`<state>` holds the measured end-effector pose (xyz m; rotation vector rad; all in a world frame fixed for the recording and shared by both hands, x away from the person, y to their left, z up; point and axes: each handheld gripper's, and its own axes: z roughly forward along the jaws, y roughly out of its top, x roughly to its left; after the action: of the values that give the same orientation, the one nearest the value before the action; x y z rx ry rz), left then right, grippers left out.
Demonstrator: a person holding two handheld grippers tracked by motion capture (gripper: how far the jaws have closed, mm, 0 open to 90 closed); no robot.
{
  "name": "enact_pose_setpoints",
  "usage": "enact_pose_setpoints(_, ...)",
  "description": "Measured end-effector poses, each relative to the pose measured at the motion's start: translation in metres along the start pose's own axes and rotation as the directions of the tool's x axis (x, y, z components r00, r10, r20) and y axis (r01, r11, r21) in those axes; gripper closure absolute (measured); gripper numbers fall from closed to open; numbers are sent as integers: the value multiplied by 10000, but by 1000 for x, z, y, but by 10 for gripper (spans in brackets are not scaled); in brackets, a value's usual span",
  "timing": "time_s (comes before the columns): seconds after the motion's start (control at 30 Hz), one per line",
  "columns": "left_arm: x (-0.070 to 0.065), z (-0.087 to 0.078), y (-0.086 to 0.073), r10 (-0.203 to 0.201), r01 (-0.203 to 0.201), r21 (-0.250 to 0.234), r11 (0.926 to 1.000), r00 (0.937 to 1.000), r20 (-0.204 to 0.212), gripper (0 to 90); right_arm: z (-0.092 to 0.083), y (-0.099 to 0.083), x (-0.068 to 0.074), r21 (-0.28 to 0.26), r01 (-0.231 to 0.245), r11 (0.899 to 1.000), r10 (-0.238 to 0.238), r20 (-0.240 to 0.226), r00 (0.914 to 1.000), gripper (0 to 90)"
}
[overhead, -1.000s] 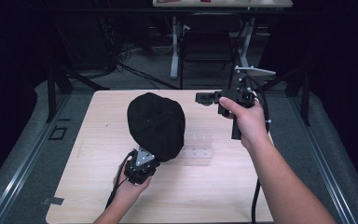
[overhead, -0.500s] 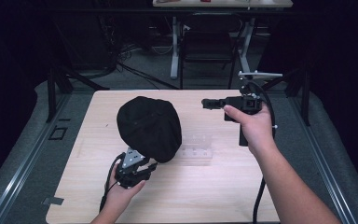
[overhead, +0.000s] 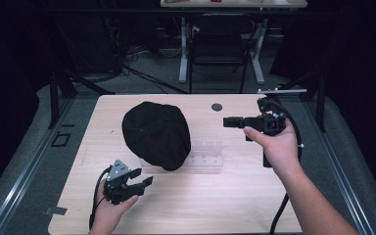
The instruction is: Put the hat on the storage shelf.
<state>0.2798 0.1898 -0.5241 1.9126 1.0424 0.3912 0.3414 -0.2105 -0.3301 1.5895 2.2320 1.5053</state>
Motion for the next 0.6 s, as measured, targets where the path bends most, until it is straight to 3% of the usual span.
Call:
enact_pose_setpoints(0.13, 8, 0, -9, -188, 187, -77, 9998, 9998, -113, 442, -1, -17, -1, -143, 614, 9980, -607, 417, 9973, 658)
enact_pose_setpoints(0.3, 15, 4, -17, -159, 171, 299, 9994, 9992, -378, 457, -1, -36, -3, -200, 1221, 9923, -1196, 978, 9880, 661)
enact_pose_setpoints(0.5, 19, 6, -20, -160, 172, 343, 9993, 9992, -366, 560, 5, -62, -4, 190, 1980, 9800, -1982, 1796, 9636, 678)
enact_pose_setpoints(0.53, 19, 6, -20, -149, 161, 334, 9993, 9993, -348, 565, 5, -66, -4, 325, 2272, 9733, -2290, 2074, 9511, 682)
enact_pose_setpoints(0.6, 18, 6, -20, -93, 104, 291, 9995, 9993, -366, 570, 6, -73, -5, 315, 2504, 9676, -2509, 2279, 9408, 684)
